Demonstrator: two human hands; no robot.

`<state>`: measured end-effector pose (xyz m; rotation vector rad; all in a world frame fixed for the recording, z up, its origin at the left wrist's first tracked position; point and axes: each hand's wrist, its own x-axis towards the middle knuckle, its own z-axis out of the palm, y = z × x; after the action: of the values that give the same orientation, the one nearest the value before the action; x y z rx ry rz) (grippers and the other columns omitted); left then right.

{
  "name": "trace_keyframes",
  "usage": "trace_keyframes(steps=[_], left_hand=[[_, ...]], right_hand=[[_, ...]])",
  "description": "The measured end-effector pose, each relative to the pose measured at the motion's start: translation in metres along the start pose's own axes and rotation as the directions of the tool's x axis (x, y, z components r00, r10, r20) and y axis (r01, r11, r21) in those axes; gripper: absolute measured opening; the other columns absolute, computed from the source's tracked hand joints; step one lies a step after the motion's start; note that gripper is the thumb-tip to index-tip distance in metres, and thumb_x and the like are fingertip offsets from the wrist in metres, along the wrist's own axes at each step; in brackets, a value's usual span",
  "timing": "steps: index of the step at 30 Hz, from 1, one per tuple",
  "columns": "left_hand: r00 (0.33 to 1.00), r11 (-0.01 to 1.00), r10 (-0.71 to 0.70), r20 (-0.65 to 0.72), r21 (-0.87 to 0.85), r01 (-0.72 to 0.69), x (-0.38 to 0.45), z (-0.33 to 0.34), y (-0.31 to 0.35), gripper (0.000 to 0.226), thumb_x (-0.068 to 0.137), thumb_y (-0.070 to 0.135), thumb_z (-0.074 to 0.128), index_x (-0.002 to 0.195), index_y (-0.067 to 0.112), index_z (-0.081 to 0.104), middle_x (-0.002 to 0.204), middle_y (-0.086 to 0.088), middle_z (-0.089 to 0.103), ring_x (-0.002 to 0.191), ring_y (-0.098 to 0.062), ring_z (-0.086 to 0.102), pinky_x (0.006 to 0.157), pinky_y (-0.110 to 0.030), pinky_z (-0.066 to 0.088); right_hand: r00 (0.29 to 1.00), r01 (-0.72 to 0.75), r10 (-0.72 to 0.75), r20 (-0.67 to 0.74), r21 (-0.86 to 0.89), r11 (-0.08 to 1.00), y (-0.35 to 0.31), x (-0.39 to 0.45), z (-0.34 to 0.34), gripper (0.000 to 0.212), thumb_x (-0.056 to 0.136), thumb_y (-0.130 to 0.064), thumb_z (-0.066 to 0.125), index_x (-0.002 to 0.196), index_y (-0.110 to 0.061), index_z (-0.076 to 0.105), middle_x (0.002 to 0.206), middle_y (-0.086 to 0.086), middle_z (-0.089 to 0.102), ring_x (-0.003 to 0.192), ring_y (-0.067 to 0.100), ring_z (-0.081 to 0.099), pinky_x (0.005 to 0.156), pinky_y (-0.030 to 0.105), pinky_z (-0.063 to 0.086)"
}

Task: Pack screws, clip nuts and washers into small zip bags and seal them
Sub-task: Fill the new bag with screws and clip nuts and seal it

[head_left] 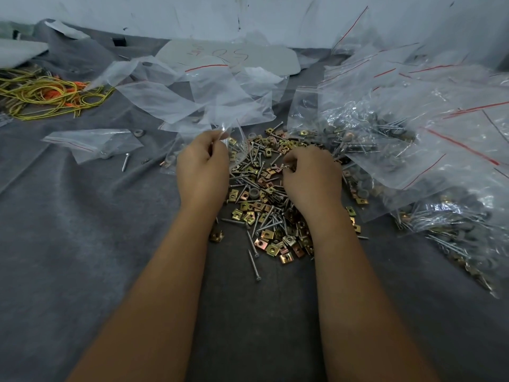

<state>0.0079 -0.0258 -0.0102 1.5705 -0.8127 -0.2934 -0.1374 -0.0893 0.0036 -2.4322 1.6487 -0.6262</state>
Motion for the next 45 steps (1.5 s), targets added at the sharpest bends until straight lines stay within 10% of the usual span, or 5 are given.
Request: trace_keyframes(steps=[11,23,38,42,45], left_hand=[[0.999,1.000,-0.020,0.031,0.012,0.020,0.000,0.001,0.001,0.032,0.082,0.035,0.041,0.101,0.037,0.067,0.046,0.018,0.052,0.040,0.001,0.039,0.048,-0.026,0.033],[0.997,0.999,-0.025,0.071,0.041,0.022,-0.001,0.001,-0.001,0.030,0.089,0.025,0.044,0.103,0.034,0.070,0.051,0.013,0.055,0.042,-0.003,0.039,0.040,-0.022,0.031],[0.979,0.975,0.145,0.142,0.150,-0.166,-0.002,0.000,-0.002,0.041,0.094,0.019,0.046,0.120,0.049,0.056,0.052,0.013,0.048,0.042,-0.004,0.037,0.041,-0.020,0.033],[0.966,0.957,0.170,0.197,0.200,-0.209,-0.003,0.001,-0.004,0.036,0.095,0.019,0.047,0.112,0.045,0.065,0.053,0.012,0.052,0.042,-0.006,0.037,0.046,-0.025,0.029],[0.972,0.958,0.150,0.182,0.214,-0.188,-0.002,0.001,-0.004,0.036,0.094,0.020,0.046,0.113,0.044,0.065,0.051,0.017,0.049,0.043,-0.006,0.039,0.047,-0.027,0.029]], right_hand=[[0.998,0.045,-0.043,0.050,-0.054,0.998,-0.001,-0.001,0.009,0.038,0.093,-0.049,0.054,0.126,-0.032,0.061,0.129,0.004,0.051,0.126,0.028,0.038,0.104,0.045,0.027],[0.991,0.064,-0.039,-0.126,0.204,0.977,-0.003,0.003,0.003,0.011,0.086,-0.025,0.070,0.097,-0.026,0.071,0.103,-0.002,0.066,0.104,0.023,0.057,0.096,0.044,0.042],[0.983,-0.130,0.181,0.044,0.855,0.502,-0.010,-0.001,-0.011,0.016,0.084,-0.011,0.065,0.076,-0.025,0.069,0.071,-0.007,0.072,0.075,0.013,0.070,0.071,0.030,0.059],[0.997,-0.019,0.051,-0.050,0.508,0.861,-0.004,-0.003,-0.007,0.014,0.087,-0.016,0.061,0.089,-0.021,0.074,0.083,-0.006,0.071,0.079,0.013,0.066,0.076,0.035,0.057],[1.000,-0.014,0.025,-0.019,0.458,0.889,-0.002,-0.002,-0.004,0.019,0.091,-0.015,0.059,0.102,-0.018,0.075,0.096,-0.003,0.071,0.088,0.012,0.064,0.081,0.031,0.053]])
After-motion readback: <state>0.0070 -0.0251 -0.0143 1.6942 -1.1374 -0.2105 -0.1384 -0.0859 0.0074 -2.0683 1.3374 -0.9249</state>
